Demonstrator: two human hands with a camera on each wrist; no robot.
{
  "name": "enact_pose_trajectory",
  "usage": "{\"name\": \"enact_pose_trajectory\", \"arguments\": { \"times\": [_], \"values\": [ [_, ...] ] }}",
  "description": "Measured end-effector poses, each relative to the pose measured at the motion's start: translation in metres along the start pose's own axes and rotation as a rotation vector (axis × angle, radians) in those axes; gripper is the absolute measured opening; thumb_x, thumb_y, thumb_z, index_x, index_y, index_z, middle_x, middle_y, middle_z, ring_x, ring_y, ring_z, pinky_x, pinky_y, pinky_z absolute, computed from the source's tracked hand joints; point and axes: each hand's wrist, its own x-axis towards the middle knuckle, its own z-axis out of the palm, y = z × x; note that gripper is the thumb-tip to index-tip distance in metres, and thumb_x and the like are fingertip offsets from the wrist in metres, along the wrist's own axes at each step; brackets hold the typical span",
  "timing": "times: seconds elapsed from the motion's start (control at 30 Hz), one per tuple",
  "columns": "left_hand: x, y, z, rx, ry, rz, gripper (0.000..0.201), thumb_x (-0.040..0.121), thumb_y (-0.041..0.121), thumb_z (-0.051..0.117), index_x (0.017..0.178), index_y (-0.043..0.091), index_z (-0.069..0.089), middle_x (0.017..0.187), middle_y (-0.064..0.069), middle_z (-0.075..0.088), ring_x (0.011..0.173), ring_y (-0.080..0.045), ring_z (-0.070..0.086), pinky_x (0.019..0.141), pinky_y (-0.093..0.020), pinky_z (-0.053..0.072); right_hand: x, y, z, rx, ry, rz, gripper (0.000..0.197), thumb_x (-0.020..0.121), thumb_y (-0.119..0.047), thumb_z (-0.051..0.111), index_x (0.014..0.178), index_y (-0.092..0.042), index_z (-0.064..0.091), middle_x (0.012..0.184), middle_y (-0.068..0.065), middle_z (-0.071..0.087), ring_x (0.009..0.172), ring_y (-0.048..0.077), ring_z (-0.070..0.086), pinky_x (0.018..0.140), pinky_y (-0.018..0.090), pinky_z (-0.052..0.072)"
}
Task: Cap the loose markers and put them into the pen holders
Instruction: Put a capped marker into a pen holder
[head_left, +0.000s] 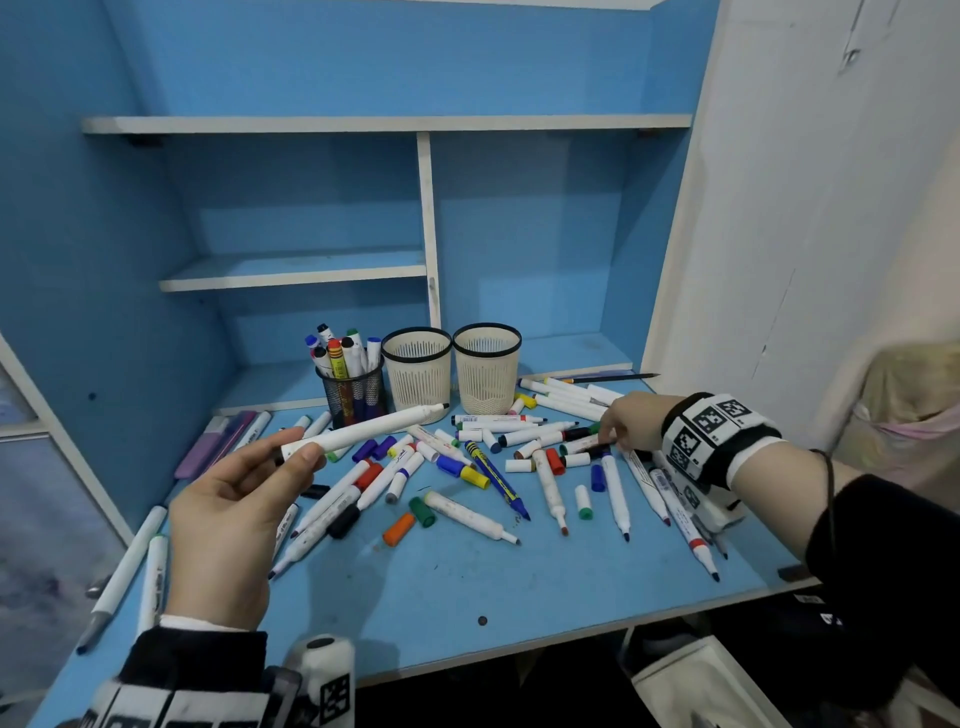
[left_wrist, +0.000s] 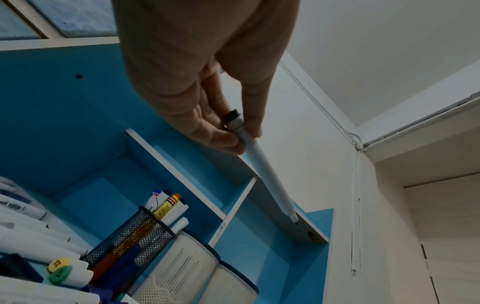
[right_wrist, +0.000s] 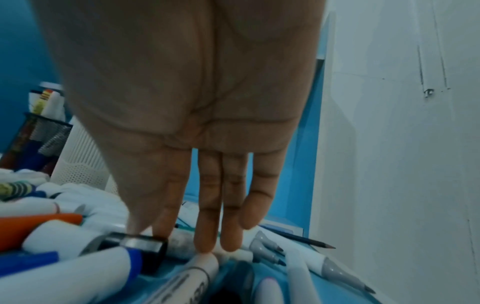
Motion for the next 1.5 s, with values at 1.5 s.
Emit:
{"name": "enact_pose_trajectory", "arguments": {
  "times": [1.5],
  "values": [
    [-0.002, -0.006, 0.045, 0.095, -0.170, -0.061, 0.021, 0.076, 0.003, 0.068, 0.095, 0.009, 0.070, 0.086, -0.014, 0.073, 0.082, -0.023, 0.068, 0.076, -0.025, 0.056, -0.088, -0.090, -0.004, 1.892, 0.414, -0.322, 0.026, 0.080, 0.012, 0.059, 0.094, -0.008, 0.069, 0.087, 0.008, 0.073, 0.080, 0.015, 0.063, 0.071, 0.018, 0.050]
  ]
}}
